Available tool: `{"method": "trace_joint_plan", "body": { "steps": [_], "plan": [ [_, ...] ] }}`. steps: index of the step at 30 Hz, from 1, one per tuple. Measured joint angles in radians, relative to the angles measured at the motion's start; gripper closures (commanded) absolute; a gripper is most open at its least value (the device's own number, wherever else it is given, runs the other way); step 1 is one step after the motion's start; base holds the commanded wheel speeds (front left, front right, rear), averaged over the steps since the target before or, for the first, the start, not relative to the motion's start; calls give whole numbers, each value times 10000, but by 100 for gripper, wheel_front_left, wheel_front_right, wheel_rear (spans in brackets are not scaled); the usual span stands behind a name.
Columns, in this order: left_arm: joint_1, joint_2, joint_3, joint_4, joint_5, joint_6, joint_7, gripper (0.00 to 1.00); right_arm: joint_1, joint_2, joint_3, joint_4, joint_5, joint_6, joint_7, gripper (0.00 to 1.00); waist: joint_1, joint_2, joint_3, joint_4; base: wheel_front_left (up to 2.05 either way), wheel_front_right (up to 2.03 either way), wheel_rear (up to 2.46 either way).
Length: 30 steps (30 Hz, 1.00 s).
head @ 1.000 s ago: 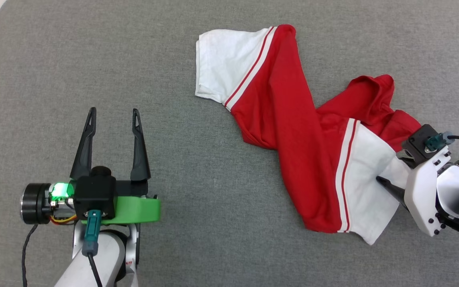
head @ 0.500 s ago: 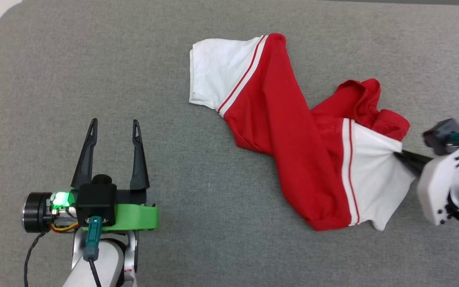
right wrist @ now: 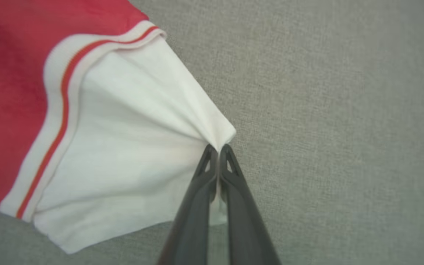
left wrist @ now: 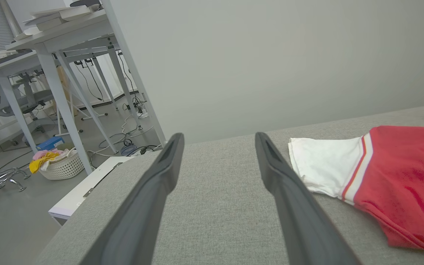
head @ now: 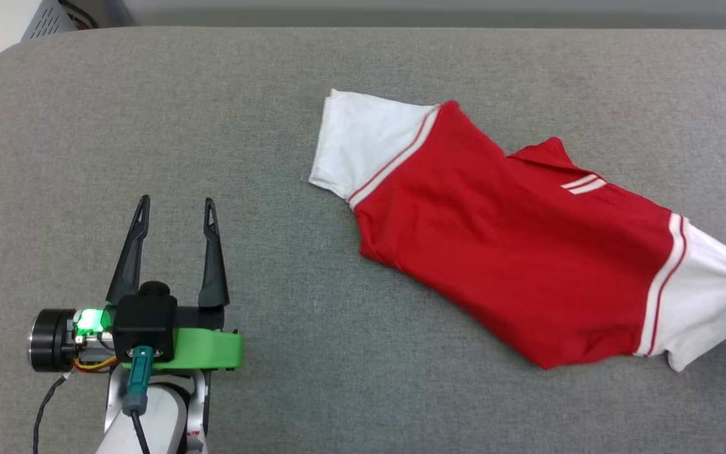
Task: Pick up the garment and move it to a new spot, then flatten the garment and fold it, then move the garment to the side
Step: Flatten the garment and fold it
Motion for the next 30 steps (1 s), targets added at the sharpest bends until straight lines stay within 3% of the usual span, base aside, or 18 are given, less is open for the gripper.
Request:
{"method": "trace_joint_plan", "body": {
  "steps": [8, 9, 10, 14, 21, 26, 30],
  "plan": [
    [-2, -25, 173, 230, 104, -374, 0, 0, 333, 869, -665, 1469, -288, 0, -362, 98, 0, 0, -78, -34, 0, 0, 0],
    [-5, -17, 194, 263, 105, -462, 0, 0, 332, 988, -706, 1524, -301, 0, -474, 36, 0, 0, -99, -56, 0, 0, 0],
    [-13, -2, 205, 290, 105, -577, 0, 0, 329, 1087, -771, 1547, -393, 0, -654, 0, 0, 0, -126, -79, 0, 0, 0],
    [-220, 163, 255, 481, 40, -1131, 0, 0, 292, 1344, -1083, 1530, -1045, 0, -1476, 0, 0, 0, -251, -164, 0, 0, 0],
    [-2266, 1093, 244, 1373, -376, -2828, 276, 0, 270, 1964, -2052, 328, -2332, 0, -2426, 0, 0, 0, -298, -495, 0, 0, 0],
    [-4285, 1492, -207, 2000, -1083, -4146, 2013, 0, 423, 2650, -2577, -1220, -3066, 0, -2199, 0, 0, 0, -169, -830, 0, 0, 0],
    [-5741, 1628, -1055, 2610, -2424, -4454, 4165, 0, 701, 3026, -2757, -2148, -3413, 0, -1829, 0, 1, 0, 63, -1073, 0, 0, 0]
  ]
}}
